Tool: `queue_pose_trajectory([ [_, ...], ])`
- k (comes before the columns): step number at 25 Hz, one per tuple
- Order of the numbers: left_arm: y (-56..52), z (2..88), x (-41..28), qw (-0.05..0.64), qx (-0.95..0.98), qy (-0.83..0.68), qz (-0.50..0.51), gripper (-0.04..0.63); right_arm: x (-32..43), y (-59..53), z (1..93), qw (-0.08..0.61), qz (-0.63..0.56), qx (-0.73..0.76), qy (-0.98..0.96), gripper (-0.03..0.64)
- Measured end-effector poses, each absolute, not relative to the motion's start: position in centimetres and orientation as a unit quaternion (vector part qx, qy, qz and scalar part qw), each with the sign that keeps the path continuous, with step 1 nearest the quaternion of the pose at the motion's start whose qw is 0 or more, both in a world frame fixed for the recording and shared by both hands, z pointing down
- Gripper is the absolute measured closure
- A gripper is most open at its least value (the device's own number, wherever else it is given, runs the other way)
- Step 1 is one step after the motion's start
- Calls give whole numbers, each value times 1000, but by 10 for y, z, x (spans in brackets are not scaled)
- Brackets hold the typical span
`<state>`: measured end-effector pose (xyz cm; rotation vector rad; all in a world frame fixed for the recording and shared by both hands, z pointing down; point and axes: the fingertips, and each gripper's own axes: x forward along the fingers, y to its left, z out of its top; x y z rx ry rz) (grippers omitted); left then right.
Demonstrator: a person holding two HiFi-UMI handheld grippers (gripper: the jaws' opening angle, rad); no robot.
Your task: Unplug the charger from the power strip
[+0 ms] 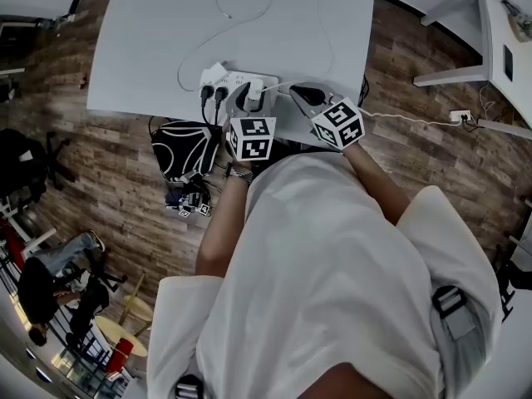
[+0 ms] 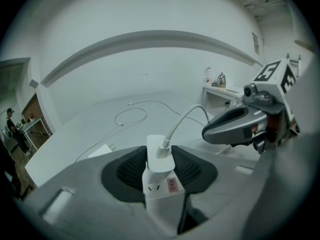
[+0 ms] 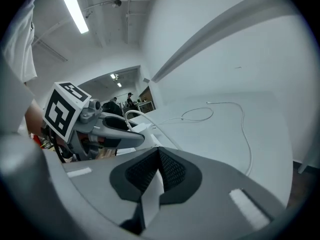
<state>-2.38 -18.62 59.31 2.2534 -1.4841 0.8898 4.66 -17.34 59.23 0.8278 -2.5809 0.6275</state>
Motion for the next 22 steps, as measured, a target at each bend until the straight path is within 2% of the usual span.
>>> queue_pose_trajectory([
  [6,-175,596,-12,141,799,-481,332,353,43,-170,588,170,242,290,-910,615],
  [15,-163,592,-16,148,802,-489,312,345,45,-159,594,159,283,306,-895,616],
  [17,-164,590,-19,147,797,-501,304,350,45,-157,595,160,286,308,-893,615],
  [21,-169,590,-29,141,781,-530,299,442,42,-153,600,164,291,310,-890,616],
  [22,-170,589,-31,140,780,-533,297,445,40,-153,601,166,292,309,-890,616],
])
